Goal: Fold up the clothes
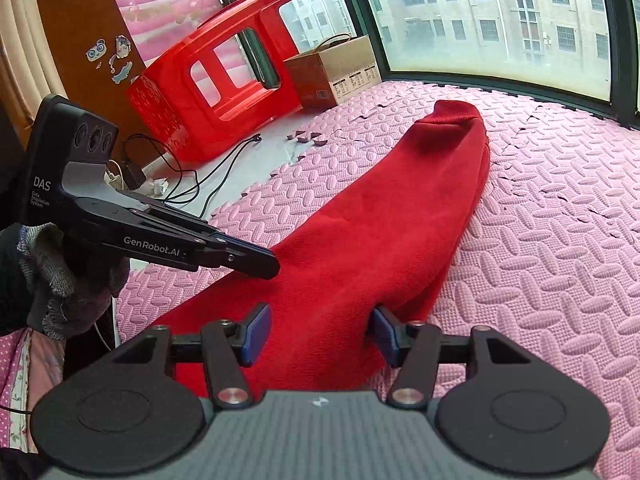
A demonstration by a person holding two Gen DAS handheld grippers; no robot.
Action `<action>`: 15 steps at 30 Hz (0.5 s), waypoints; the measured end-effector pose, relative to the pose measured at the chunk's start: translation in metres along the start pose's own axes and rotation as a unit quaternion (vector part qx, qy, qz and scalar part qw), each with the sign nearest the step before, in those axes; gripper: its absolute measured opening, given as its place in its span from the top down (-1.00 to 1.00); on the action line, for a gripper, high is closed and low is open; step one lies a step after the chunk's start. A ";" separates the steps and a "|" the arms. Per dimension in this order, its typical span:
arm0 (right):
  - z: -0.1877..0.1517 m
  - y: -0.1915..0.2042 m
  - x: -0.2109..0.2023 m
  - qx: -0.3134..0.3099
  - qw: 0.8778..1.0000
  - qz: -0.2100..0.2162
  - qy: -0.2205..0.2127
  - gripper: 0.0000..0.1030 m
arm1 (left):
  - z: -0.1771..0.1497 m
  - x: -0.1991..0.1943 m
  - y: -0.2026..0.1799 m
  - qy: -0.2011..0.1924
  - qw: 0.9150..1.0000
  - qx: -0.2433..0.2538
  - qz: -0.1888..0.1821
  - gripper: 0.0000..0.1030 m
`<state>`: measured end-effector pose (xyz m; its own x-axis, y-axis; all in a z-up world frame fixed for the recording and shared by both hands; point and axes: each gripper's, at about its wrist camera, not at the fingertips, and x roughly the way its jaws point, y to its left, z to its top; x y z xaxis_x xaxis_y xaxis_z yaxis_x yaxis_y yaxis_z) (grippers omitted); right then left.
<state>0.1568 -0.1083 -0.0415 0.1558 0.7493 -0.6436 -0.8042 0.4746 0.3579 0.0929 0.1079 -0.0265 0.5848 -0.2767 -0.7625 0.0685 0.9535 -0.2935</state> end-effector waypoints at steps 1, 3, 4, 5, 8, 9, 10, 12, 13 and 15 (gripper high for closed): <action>0.000 -0.005 0.001 -0.002 1.000 0.008 0.003 -0.22 | 0.001 0.002 0.001 0.002 1.000 0.002 0.002 0.83; 0.001 -0.014 0.003 -0.006 1.000 0.024 0.010 -0.25 | 0.002 0.005 0.003 0.007 1.000 0.003 0.004 0.83; 0.002 -0.017 0.004 -0.007 0.999 0.030 0.013 -0.25 | 0.002 0.006 0.004 0.010 1.000 0.002 0.005 0.83; 0.001 -0.021 0.006 -0.011 0.999 0.043 0.018 -0.26 | 0.002 0.008 0.005 0.013 1.000 0.001 0.005 0.83; 0.003 -0.035 0.016 -0.017 0.995 0.093 0.033 -0.29 | 0.002 0.013 0.006 0.019 1.000 0.000 0.005 0.83; 0.004 -0.037 0.019 -0.019 0.994 0.105 0.035 -0.29 | 0.002 0.014 0.006 0.020 1.000 -0.001 0.005 0.83; 0.006 -0.039 0.022 -0.020 0.992 0.119 0.037 -0.29 | 0.003 0.015 0.006 0.019 1.000 -0.001 0.005 0.83; 0.010 -0.050 0.032 -0.017 0.983 0.176 0.047 -0.32 | 0.005 0.017 0.006 0.017 1.000 0.000 0.008 0.83; 0.011 -0.054 0.035 -0.011 0.978 0.202 0.058 -0.32 | 0.006 0.019 0.006 0.019 1.000 -0.002 0.012 0.83; 0.010 -0.059 0.033 -0.023 0.969 0.231 0.083 -0.34 | 0.007 0.022 0.008 0.021 1.000 -0.003 0.018 0.83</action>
<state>0.2150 -0.1067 -0.0769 -0.3189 0.7907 -0.5225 -0.7912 0.0814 0.6061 0.1119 0.1100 -0.0409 0.5531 -0.2474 -0.7955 0.0433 0.9621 -0.2692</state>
